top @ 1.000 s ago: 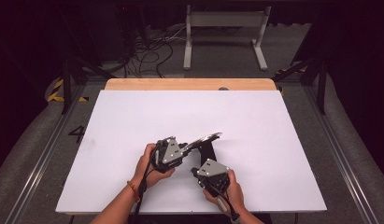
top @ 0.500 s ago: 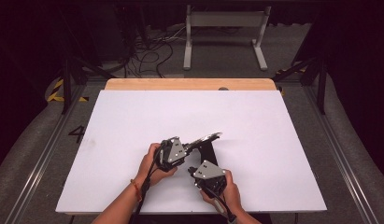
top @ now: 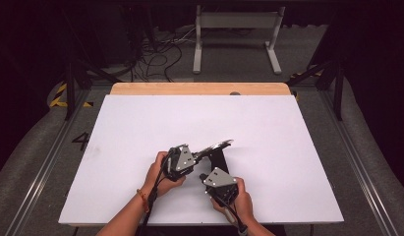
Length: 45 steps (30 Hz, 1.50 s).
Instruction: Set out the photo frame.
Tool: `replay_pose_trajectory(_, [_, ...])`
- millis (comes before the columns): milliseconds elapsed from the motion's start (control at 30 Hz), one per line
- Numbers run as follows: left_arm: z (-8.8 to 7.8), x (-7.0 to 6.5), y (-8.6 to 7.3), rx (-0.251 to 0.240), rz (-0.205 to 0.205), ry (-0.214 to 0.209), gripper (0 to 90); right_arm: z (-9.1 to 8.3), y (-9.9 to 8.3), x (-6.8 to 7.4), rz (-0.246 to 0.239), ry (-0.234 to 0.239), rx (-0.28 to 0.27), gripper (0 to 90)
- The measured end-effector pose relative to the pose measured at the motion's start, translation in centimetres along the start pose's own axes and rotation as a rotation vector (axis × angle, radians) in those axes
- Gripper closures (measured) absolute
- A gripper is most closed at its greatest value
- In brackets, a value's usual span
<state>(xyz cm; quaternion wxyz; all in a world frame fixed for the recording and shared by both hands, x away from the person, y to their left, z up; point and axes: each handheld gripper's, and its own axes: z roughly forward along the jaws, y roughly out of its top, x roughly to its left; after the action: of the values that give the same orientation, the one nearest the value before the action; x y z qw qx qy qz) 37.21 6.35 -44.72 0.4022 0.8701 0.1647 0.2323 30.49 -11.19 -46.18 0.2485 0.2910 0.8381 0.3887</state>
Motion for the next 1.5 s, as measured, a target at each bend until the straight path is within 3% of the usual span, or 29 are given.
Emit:
replay_pose_trajectory(233, [-0.2, -0.2, 0.0, 0.003, -0.002, -0.003, 80.4, -0.4, -0.2, -0.3, -0.002, 0.003, 0.008, 90.0])
replay_pose_trajectory(467, [-0.2, -0.7, 0.3, 0.017, 0.029, 0.019, 80.5, -0.8, -0.6, -1.0, -0.006, -0.003, 0.017, 90.0])
replay_pose_trajectory(700, [-0.3, -1.0, 0.4, 0.022, 0.032, 0.022, 80.4, -1.0, -0.7, -1.3, -0.005, -0.008, 0.022, 90.0])
replay_pose_trajectory(800, [-0.4, -1.2, 0.5, 0.015, 0.029, 0.003, 80.3, -1.2, -0.9, -1.7, 0.007, -0.004, 0.027, 90.0])
replay_pose_trajectory(1067, [-0.5, -1.5, 0.6, 0.016, 0.045, -0.001, 80.4, -1.7, -1.3, -2.7, 0.049, 0.023, 0.027, 89.5])
replay_pose_trajectory(1500, [-0.4, -1.7, 0.7, 0.014, 0.048, -0.014, 79.7, -2.1, -1.5, -3.2, 0.048, 0.015, 0.036, 89.5])
